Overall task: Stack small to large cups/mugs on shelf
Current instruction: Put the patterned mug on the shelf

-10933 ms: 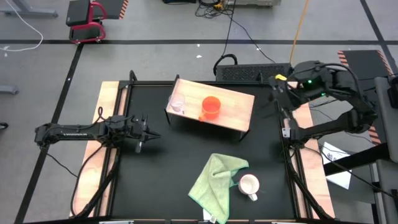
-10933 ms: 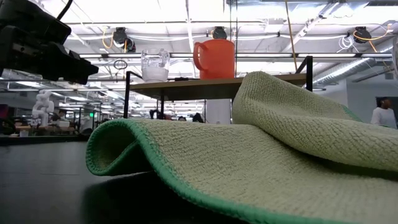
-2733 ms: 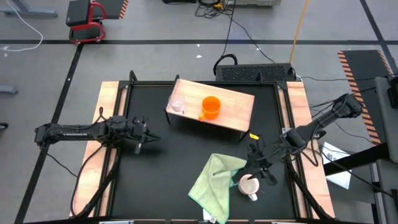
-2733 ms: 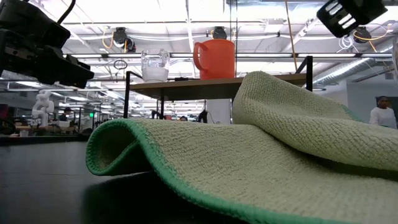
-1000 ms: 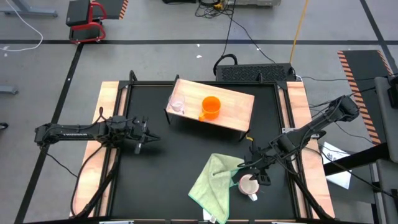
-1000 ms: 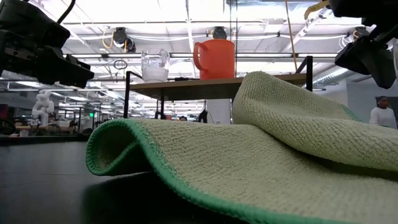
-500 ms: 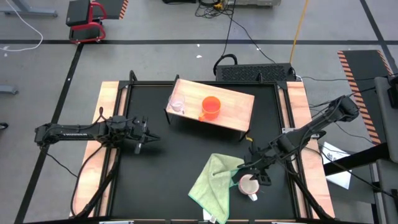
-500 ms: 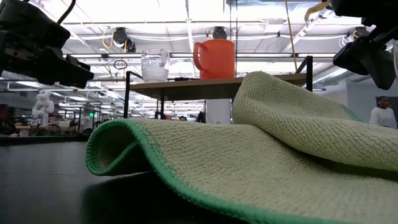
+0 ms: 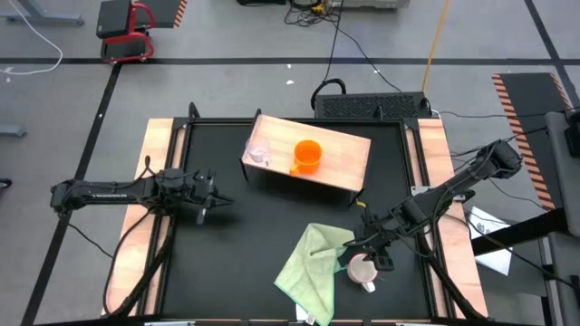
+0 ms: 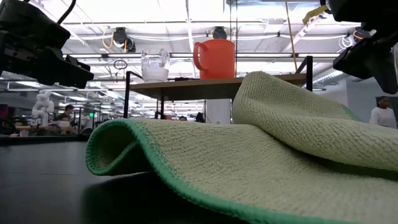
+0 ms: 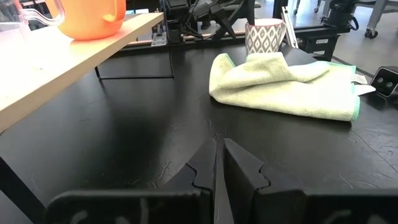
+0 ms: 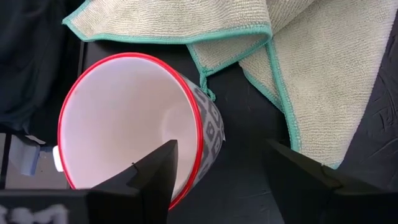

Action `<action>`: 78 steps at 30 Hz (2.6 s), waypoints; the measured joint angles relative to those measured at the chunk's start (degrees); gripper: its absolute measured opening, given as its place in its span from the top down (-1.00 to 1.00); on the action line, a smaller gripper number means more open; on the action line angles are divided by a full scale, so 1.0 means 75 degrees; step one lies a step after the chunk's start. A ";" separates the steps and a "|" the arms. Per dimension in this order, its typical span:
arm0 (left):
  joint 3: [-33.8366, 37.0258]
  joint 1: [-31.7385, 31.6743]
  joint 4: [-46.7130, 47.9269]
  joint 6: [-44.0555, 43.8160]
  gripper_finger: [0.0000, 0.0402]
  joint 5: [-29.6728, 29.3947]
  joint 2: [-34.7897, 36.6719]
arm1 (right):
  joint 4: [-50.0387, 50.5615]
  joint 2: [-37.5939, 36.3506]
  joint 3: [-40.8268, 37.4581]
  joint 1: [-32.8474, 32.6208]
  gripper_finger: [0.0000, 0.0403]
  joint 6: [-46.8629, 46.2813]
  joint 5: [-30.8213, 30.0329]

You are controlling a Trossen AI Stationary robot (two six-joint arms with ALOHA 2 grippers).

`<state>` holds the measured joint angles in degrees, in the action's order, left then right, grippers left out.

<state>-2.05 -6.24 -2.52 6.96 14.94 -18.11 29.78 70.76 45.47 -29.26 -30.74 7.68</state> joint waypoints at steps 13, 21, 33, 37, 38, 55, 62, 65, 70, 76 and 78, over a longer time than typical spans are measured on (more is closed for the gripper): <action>-0.0002 0.0001 0.0009 -0.0012 0.85 0.0002 0.0000 | -0.0005 0.0000 0.0000 0.0000 0.23 0.0000 0.0006; 0.0000 0.0001 0.0035 -0.0017 0.85 0.0002 0.0002 | -0.0003 0.0000 0.0000 0.0000 0.41 0.0017 0.0005; -0.0001 0.0000 0.0032 -0.0023 0.85 0.0002 0.0002 | -0.0369 0.0000 0.0000 0.0000 0.72 0.0079 0.0006; -0.0002 0.0000 0.0032 -0.0023 0.85 0.0002 0.0002 | -0.0368 -0.0003 0.0003 0.0002 0.87 0.0212 -0.0024; -0.0002 0.0000 0.0032 -0.0023 0.85 0.0002 0.0002 | -0.0362 -0.0001 0.0000 0.0003 0.90 0.0224 -0.0026; -0.0002 0.0001 0.0110 -0.0023 0.85 0.0002 0.0000 | -0.0721 0.0003 0.0000 -0.0012 0.97 0.0402 -0.0017; 0.0000 0.0002 0.0131 -0.0072 0.85 0.0003 0.0000 | -0.0848 -0.0348 -0.0003 -0.0015 0.97 0.0915 -0.0111; 0.0000 0.0002 0.0140 -0.0138 0.85 0.0005 0.0000 | -0.0803 -0.0701 -0.0003 -0.0015 0.97 0.1314 -0.0254; -0.0002 0.0002 0.0143 -0.0173 0.85 0.0005 0.0000 | -0.0946 -0.1351 -0.0066 -0.0032 0.97 0.1821 -0.0635; -0.0002 0.0000 0.0143 -0.0172 0.85 0.0008 0.0000 | -0.1818 -0.2017 -0.0870 -0.0031 0.97 0.1966 -0.0685; -0.0002 0.0002 0.0144 -0.0172 0.85 0.0008 0.0000 | -0.1902 -0.2239 -0.1174 -0.0038 0.97 0.1807 -0.0843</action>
<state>-2.06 -6.22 -1.45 5.67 15.00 -18.11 15.51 53.97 36.67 -29.54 -17.19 1.36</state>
